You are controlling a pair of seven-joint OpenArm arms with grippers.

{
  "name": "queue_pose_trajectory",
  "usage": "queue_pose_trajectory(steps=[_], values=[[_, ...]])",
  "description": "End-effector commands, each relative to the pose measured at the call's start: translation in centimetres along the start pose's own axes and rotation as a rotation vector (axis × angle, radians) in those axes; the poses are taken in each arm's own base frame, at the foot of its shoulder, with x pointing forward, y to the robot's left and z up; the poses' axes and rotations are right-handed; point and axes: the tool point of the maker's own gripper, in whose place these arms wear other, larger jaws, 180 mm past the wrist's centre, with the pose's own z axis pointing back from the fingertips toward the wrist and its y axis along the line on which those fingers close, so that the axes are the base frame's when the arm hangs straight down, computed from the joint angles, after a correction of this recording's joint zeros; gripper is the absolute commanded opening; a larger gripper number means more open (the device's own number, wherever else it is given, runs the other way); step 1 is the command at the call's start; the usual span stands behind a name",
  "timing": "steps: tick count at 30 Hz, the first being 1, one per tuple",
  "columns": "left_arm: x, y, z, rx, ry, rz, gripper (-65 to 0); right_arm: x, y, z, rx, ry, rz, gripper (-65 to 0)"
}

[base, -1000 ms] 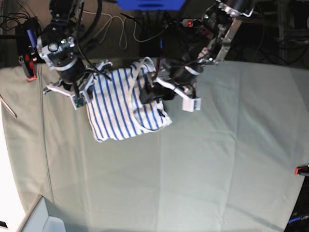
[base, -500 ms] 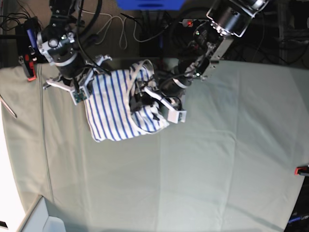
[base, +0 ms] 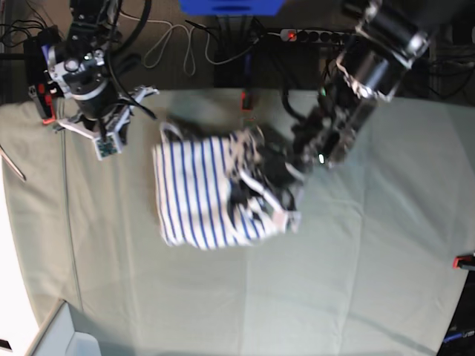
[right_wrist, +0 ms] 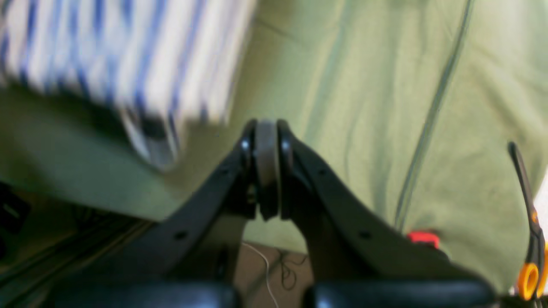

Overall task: Layout the t-shirt on the table in an organized manner, then fold the t-shirt properly
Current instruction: 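Fold the gripped edge over the bundle with the left gripper and release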

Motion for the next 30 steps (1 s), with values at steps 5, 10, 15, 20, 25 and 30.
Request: queue_pose_trajectory(steps=[5,10,15,20,25,30], values=[[4.6,-2.2,-3.0,-0.053,0.098,-0.226,-64.8,1.1,-0.2,0.3,-0.009,-0.043,-0.004,-65.0],[4.3,-5.8,-4.7,-0.213,0.218,-0.398,-64.8,0.9,-0.3,0.3,-0.011,-0.039,-0.004,-65.0],[3.0,-7.2,-5.9,-0.271,0.340,-0.677,-64.8,0.1,-1.5,0.6,-0.044,-0.020,-0.019,-65.0],[1.2,-8.5,-7.3,-0.290,0.378,-0.901,-64.8,0.1,-1.5,0.6,-0.044,-0.021,-0.019,-65.0],[-0.4,-9.6,-8.5,-0.324,0.350,-1.075,-64.8,0.1,-1.5,0.6,-0.044,-0.021,-0.019,-65.0],[0.0,-9.6,-8.5,-0.349,0.309,-1.150,-64.8,0.2,-1.5,0.6,-0.045,-0.022,-0.018,-65.0]])
